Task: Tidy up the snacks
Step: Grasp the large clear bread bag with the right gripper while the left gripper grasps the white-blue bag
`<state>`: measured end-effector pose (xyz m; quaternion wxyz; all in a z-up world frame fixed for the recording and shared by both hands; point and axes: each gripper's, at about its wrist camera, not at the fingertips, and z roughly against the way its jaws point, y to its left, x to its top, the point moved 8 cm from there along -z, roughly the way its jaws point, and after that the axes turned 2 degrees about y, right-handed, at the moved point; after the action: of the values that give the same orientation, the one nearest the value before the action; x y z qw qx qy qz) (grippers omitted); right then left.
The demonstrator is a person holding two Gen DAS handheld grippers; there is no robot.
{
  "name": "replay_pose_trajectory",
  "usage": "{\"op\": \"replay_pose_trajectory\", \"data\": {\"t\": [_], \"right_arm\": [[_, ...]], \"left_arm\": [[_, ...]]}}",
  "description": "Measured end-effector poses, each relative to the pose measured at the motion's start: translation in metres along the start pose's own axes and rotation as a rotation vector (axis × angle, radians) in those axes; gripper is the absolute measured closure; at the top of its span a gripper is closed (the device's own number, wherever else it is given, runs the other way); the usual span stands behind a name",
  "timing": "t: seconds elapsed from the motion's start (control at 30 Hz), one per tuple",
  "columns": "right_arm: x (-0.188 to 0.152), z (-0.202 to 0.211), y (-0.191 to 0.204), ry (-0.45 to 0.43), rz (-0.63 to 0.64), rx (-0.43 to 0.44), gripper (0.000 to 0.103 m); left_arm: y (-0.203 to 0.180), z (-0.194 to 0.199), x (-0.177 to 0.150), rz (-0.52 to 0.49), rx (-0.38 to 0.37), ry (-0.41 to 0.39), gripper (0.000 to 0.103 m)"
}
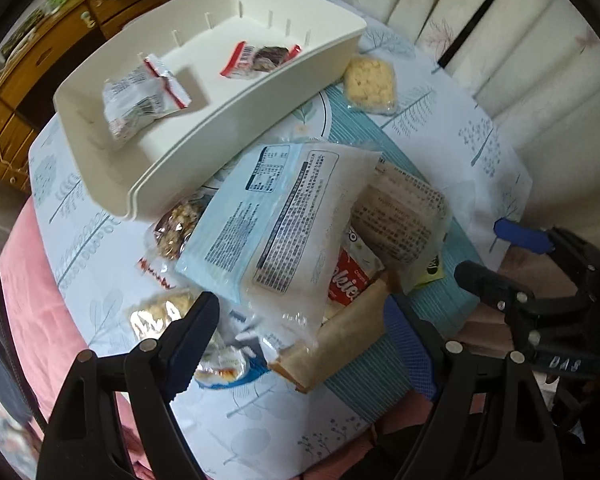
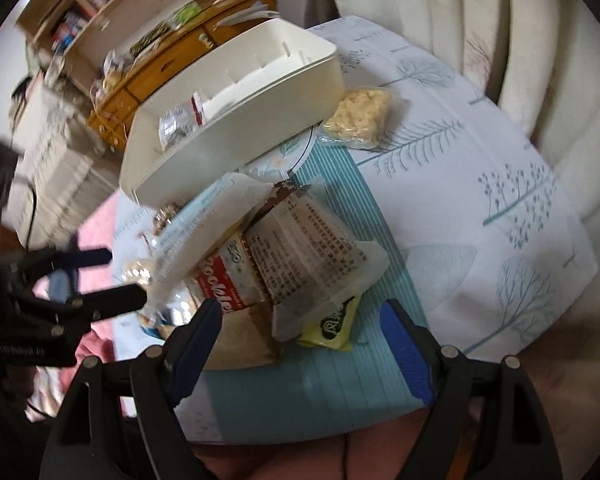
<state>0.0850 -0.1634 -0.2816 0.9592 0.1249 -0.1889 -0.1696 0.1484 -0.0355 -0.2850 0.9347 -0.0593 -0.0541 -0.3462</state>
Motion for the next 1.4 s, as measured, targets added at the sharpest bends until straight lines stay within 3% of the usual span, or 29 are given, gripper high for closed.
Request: {"op": "replay_pose_trajectory", "data": {"t": [0.4, 0.63, 0.73, 1.03, 1.4], "right_arm": [[0.004, -0.03, 0.01, 0.017, 0.33, -0.105, 0.021], [0.001, -0.055, 0.017, 0.05, 0.552, -0.173, 0.014], [0.005, -0.061, 0.017, 0.056, 0.549, -0.137, 0.012], [0.017, -0.085, 0.017, 0.076, 0.544, -0.095, 0.012], [0.024, -0.093, 0.023, 0.11, 0.543, -0.075, 0.023]], "left_arm": [[-0.004, -0.049, 0.025, 0.029, 0.126, 0.109, 0.02], [0.0, -0.065, 0.036, 0.079, 0.199, 0.145, 0.02], [0.001, -0.068, 0.04, 0.08, 0.222, 0.149, 0.02], [-0.001, -0.073, 0.05, 0.088, 0.251, 0.144, 0.039], [0.018, -0.059, 0.045, 0.136, 0.17, 0.09, 0.064]]}}
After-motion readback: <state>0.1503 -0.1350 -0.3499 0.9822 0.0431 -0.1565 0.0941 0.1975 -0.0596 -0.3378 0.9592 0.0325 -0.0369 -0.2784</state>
